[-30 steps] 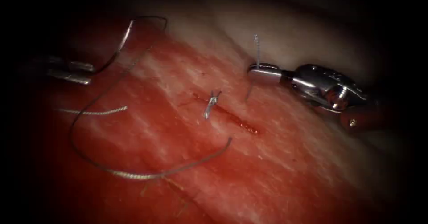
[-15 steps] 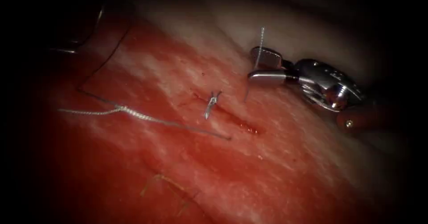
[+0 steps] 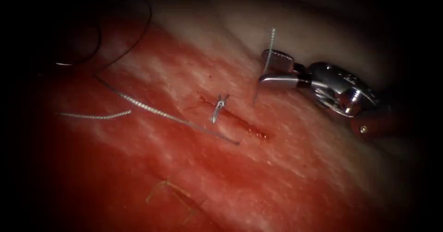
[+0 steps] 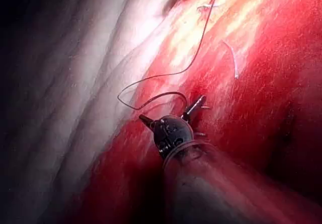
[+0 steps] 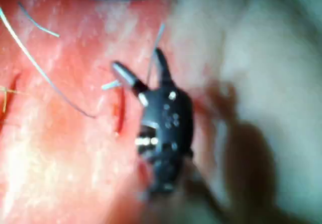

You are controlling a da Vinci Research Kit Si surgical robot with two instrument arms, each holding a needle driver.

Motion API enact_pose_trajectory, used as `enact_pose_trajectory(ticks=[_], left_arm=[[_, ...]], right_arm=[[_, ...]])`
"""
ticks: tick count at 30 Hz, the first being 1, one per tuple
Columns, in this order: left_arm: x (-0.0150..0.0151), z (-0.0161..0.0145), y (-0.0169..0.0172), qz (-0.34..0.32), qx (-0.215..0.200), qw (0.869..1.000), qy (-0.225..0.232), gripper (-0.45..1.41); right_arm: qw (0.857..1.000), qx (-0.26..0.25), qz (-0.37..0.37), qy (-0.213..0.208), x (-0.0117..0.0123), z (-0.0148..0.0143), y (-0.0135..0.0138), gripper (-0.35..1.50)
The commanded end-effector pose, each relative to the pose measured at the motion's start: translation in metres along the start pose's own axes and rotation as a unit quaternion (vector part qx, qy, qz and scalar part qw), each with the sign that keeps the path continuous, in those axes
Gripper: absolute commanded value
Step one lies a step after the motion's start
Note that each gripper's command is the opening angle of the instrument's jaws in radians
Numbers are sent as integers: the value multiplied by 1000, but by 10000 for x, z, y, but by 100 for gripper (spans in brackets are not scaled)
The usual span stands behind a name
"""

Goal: Wound Closure

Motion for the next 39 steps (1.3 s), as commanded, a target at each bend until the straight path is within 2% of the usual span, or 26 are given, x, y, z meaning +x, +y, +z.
enact_pose_trajectory(ticks=[1, 3, 8, 11, 15, 19, 20, 23, 25, 28, 33, 35, 39], left_arm=[[-1, 6, 0, -2, 1, 1000, 0, 121], [8, 7, 3, -8, 3, 1000, -2, 118], [19, 23, 30, 59, -18, 998, 7, 111], [26, 38, 55, 102, -29, 994, 3, 101], [40, 66, 78, 171, -21, 985, -27, 96], [34, 77, 78, 185, -7, 981, -58, 96], [26, 81, 79, 190, -9, 979, -76, 96], [18, 92, 80, 195, -10, 976, -92, 91], [17, 97, 82, 198, -7, 976, -94, 79], [17, 98, 82, 198, -11, 976, -94, 32], [16, 98, 74, 198, -13, 976, -93, -8], [14, 99, 72, 199, -17, 976, -91, -45], [9, 96, 72, 201, -26, 975, -87, -45]], right_arm=[[1000, 2, 0, 0, -9, 4, -3, 106], [1000, 2, 0, 0, -11, 3, -3, 106], [1000, 3, 0, 1, -11, 2, -6, 111], [999, 5, -36, -1, -11, -2, -7, 109], [993, 8, -116, -5, 0, -10, -14, 118], [993, 10, -118, -7, 8, -19, -28, 121], [993, 13, -119, -8, 13, -23, -36, 123], [992, 14, -123, -10, 21, -28, -47, 123], [992, 14, -125, -9, 23, -29, -51, 125], [992, 14, -126, -9, 22, -30, -53, 125], [992, 15, -126, -9, 21, -31, -52, 125], [992, 15, -126, -9, 21, -32, -52, 125], [992, 15, -126, -9, 21, -33, -54, 125]])
